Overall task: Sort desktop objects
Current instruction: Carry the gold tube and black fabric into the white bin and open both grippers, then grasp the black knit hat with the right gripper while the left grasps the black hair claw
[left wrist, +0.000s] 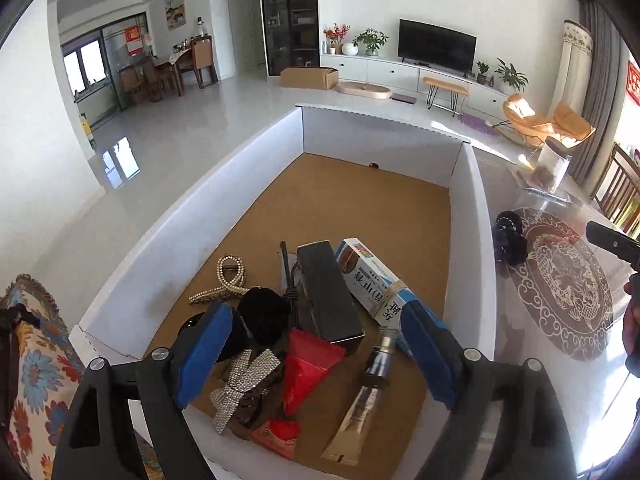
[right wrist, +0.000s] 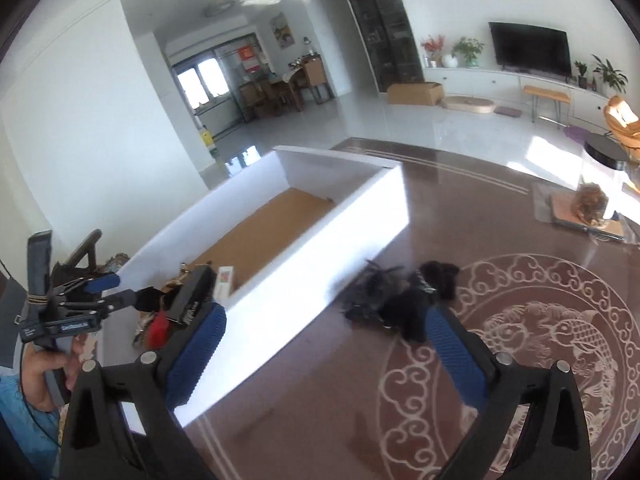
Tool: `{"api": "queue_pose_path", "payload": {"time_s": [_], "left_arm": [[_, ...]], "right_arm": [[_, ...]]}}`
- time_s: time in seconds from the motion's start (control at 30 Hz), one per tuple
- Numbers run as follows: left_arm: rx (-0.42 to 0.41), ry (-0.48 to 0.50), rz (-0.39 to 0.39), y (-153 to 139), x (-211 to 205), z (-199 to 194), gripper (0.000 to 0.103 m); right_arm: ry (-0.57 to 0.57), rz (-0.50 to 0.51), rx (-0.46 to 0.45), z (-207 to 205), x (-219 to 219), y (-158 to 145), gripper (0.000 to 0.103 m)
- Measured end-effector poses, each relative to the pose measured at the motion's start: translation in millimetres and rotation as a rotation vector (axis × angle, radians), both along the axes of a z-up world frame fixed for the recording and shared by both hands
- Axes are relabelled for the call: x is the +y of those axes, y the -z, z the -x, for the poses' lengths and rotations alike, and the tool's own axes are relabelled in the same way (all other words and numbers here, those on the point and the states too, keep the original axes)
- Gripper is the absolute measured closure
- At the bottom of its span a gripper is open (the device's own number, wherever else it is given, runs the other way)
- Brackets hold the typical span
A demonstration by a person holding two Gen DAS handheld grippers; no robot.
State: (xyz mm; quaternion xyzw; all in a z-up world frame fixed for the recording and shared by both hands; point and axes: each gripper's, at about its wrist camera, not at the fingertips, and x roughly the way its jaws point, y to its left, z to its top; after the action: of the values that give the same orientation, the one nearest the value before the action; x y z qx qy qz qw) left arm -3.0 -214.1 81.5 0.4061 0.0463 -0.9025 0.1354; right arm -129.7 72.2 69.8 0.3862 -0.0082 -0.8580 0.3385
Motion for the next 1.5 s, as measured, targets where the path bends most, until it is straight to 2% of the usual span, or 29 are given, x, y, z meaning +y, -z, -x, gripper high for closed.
{"api": "queue_pose_path", "payload": {"time_s": [0.1,0.2,0.27,0.33,0.47,0.57,0.6,0.63,0.67,0.7,0.87,0.93,1.07,1.2,1.27,1.37,1.5], "left_arm": [[0.023,0.057,0.004,-10,28,5,0.011],[0.023,0.107,0.017,-12,53,8,0.011],[0.018,0.130,0.029,-14,66,8,0.011],[0.017,0.149,0.039,-15,77,5,0.011],[0.010,0.175,0.046,-16,92,-2,0.011],[0.004,0.192,0.051,-19,100,-7,0.011],[0.003,0.202,0.054,-20,104,-10,0.011],[0.003,0.213,0.057,-20,107,-11,0.011],[0.003,0.228,0.061,-21,111,-14,0.011],[0.002,0.242,0.064,-19,115,-15,0.011],[-0.040,0.298,0.064,-1,137,-5,0.011],[-0.065,0.322,0.052,9,146,2,0.011],[-0.095,0.388,0.038,27,175,36,0.011],[-0.100,0.420,0.151,42,218,110,0.011],[-0.098,0.397,0.197,51,230,151,0.011],[-0.167,0.330,0.143,76,226,205,0.011],[-0.173,0.225,0.124,98,212,235,0.013]], "right_arm": [[0.122,-0.083,-0.061,35,43,29,0.002],[0.134,-0.140,-0.107,56,58,49,0.003],[0.105,-0.131,-0.133,63,47,58,0.008],[0.075,-0.114,-0.161,73,26,65,0.020],[0.086,-0.150,-0.213,99,-22,85,0.023],[0.127,-0.173,-0.215,115,-42,99,0.025],[0.133,-0.189,-0.218,119,-46,104,0.035],[0.143,-0.207,-0.182,119,-47,103,0.050],[0.133,-0.226,-0.168,118,-49,104,0.057],[0.109,-0.250,-0.151,115,-51,104,0.059],[-0.203,-0.395,-0.041,53,-66,104,0.060],[-0.254,-0.445,-0.028,24,-53,103,0.060],[-0.154,-0.440,-0.059,-7,11,102,0.060],[-0.025,-0.356,-0.108,-29,78,99,0.060],[0.011,-0.321,-0.123,-38,98,99,0.060],[0.052,-0.284,-0.125,-46,115,99,0.060],[0.094,-0.238,-0.103,-56,125,101,0.060]]}}
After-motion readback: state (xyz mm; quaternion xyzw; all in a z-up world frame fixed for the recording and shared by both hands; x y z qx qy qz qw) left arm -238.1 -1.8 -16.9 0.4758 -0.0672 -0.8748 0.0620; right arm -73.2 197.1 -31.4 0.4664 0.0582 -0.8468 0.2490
